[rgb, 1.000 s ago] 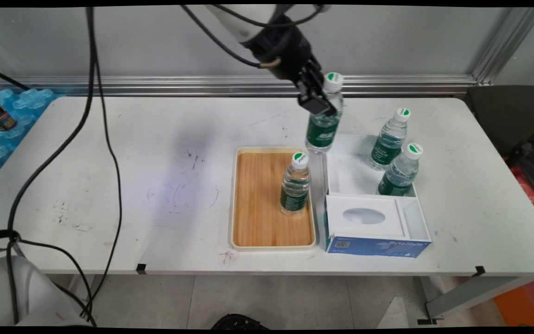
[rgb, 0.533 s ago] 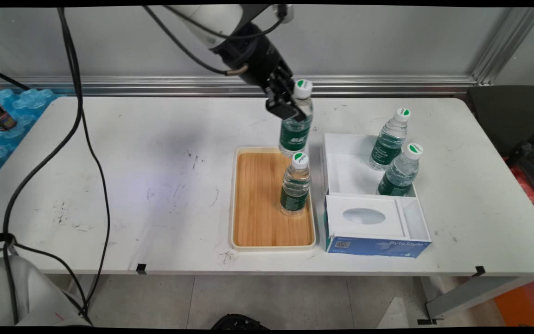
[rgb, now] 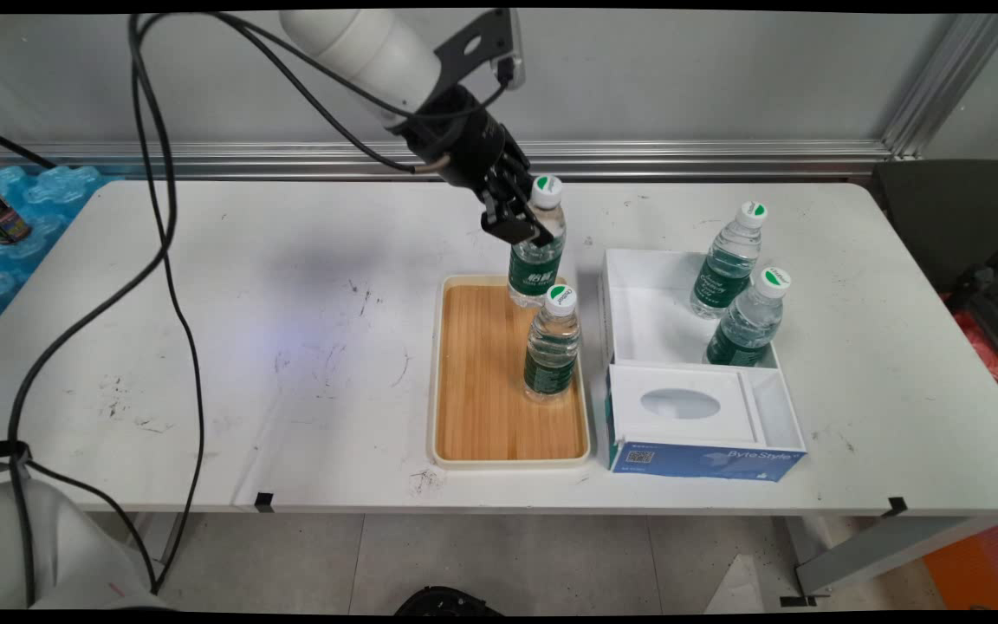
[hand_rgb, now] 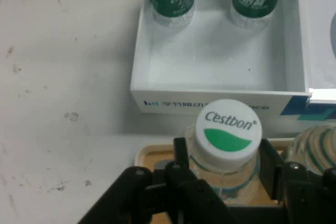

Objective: Place the picked object on the tray

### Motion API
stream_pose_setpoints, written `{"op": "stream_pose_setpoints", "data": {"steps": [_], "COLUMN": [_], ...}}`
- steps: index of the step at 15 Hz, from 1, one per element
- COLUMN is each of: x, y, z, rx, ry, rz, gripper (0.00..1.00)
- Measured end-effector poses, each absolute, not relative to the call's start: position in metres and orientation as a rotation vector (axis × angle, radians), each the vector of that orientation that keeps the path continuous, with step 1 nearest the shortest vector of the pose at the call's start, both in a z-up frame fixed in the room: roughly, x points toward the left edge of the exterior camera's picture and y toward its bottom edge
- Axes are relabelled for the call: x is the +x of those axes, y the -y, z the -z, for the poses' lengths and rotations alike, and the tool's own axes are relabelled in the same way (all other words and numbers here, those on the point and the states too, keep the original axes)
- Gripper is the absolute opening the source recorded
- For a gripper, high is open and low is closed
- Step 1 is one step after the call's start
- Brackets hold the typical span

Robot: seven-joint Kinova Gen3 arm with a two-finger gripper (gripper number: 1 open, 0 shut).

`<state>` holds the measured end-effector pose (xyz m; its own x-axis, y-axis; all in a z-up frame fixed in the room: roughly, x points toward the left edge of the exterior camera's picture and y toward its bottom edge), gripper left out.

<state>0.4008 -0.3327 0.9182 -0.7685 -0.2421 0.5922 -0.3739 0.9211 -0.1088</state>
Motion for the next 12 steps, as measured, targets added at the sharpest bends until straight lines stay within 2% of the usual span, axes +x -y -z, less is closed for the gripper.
{"op": "stream_pose_setpoints", "data": {"steps": [12], "x": [0.4], "y": [0.365], "z": [-0.867], "rx": [0.444], "ry": [2.466], "rz": [-0.288], "gripper": [0.0]}}
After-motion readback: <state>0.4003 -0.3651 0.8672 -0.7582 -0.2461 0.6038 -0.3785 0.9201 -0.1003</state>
